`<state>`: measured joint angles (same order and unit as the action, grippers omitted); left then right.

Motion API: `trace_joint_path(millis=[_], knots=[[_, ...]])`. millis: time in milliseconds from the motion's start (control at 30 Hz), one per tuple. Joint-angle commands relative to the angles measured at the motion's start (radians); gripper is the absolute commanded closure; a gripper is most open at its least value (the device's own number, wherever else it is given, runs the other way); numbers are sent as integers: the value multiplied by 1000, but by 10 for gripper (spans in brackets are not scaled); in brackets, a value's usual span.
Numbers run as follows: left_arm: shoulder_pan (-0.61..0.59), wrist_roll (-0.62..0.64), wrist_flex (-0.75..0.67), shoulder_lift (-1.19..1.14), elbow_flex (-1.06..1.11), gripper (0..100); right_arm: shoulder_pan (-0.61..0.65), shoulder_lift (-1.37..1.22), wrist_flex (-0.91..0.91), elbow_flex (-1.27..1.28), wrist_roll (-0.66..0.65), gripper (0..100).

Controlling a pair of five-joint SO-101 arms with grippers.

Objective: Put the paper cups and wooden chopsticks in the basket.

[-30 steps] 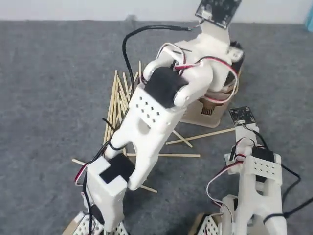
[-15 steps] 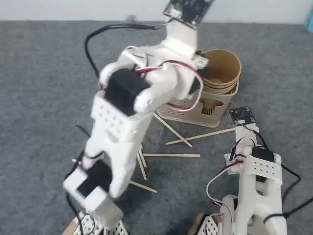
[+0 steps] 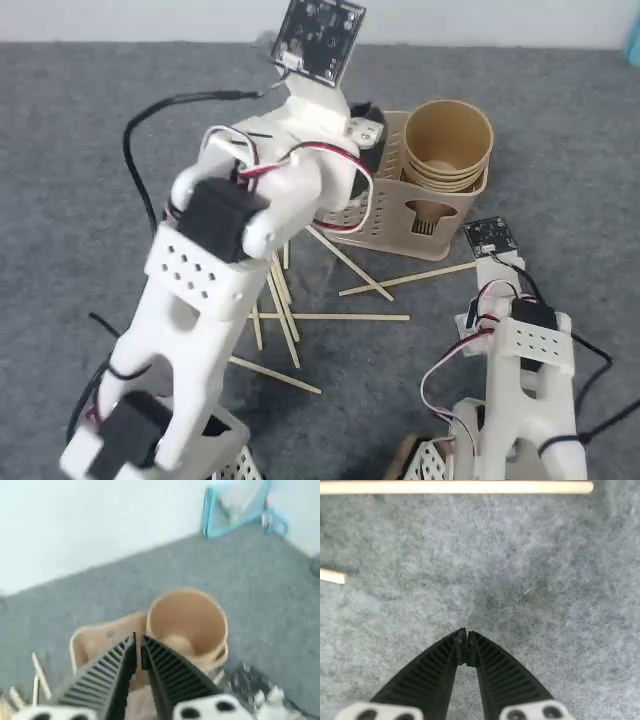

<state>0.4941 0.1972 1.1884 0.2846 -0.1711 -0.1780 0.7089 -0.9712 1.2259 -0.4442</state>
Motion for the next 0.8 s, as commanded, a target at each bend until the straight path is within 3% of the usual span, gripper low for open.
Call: trace_joint_path(millis=[0,200,400,533,767], knots=[[51,-3,-244,83,151,987,7,30,12,-5,-11,991],[172,-3,-546,118,400,987,7,30,12,-3,-11,991],[181,-3,-845,112,562,987,7,30,12,-3,-11,991],[186,-3,-919,109,650,987,7,30,12,-3,-11,991],[181,-3,-919,-11,682,987,8,30,12,-3,-11,991]])
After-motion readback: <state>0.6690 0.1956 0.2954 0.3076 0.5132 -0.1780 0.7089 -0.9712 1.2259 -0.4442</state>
